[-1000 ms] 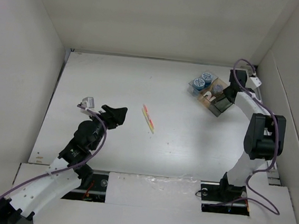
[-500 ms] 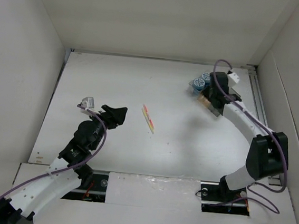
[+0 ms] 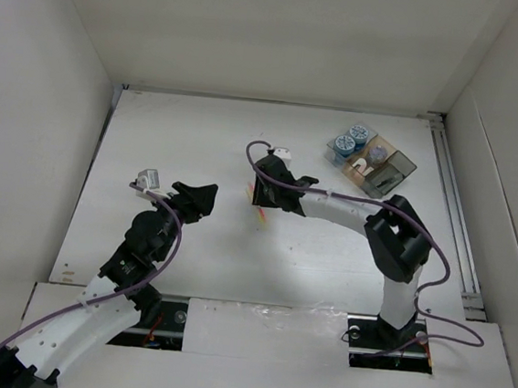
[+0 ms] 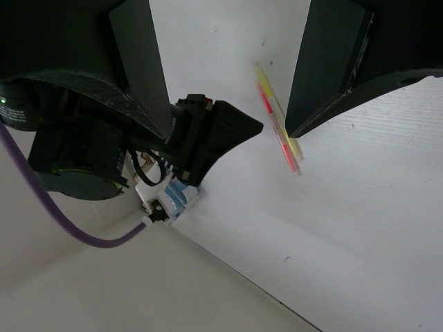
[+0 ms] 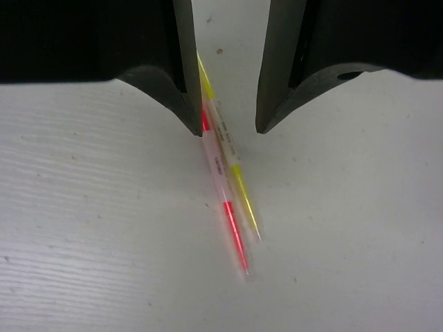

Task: Sort the stationery into containers
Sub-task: Pick up the pen from the center of the board.

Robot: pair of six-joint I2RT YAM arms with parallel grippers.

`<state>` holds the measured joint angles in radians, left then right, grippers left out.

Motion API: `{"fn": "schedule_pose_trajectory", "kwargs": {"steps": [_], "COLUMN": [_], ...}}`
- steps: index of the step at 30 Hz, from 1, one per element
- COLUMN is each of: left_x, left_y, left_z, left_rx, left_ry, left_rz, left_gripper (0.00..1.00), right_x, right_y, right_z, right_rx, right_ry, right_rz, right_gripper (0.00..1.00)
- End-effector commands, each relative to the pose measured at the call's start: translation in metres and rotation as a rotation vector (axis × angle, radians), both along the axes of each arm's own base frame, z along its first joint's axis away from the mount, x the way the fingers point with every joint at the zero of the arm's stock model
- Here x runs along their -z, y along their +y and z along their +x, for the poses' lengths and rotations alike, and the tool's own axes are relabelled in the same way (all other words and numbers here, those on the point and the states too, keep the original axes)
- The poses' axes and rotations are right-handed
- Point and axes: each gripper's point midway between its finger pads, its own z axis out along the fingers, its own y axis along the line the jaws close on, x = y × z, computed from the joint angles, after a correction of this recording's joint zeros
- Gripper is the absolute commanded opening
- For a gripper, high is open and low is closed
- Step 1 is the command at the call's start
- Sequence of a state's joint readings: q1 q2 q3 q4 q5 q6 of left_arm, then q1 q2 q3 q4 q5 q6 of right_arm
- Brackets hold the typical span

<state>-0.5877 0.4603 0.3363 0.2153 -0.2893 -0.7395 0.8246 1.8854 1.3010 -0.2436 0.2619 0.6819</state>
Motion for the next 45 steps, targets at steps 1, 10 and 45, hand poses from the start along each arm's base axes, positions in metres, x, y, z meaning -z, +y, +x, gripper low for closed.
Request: {"fn": "schedule_pose_trajectory", "kwargs": {"steps": [1,10,45], "left_x": [-0.009,-0.009,-0.004], "left_y": [0.002,0.002,0.002], "left_z": [0.001,0.001,0.001], "left_rx": [-0.008,-0.008,-0.008], "left_ry": [-0.036,-0.036,-0.029], "left_rz": [-0.006,-0.006,-0.001], "left_gripper": [0.63,0.63,0.63], "right_x": [-0.019,0.001,-0.024], "right_y": [0.016,0.014,-0.045], "right_z": [0.017,0.034,0.061], "right_rx": [-0.005,0.045,0.226], "right_ry": [-0.064,-0.084,-0.146], "right_rz": [-0.032,-0.132,-0.196], "right_gripper": [0.43,0.3,0.01]}}
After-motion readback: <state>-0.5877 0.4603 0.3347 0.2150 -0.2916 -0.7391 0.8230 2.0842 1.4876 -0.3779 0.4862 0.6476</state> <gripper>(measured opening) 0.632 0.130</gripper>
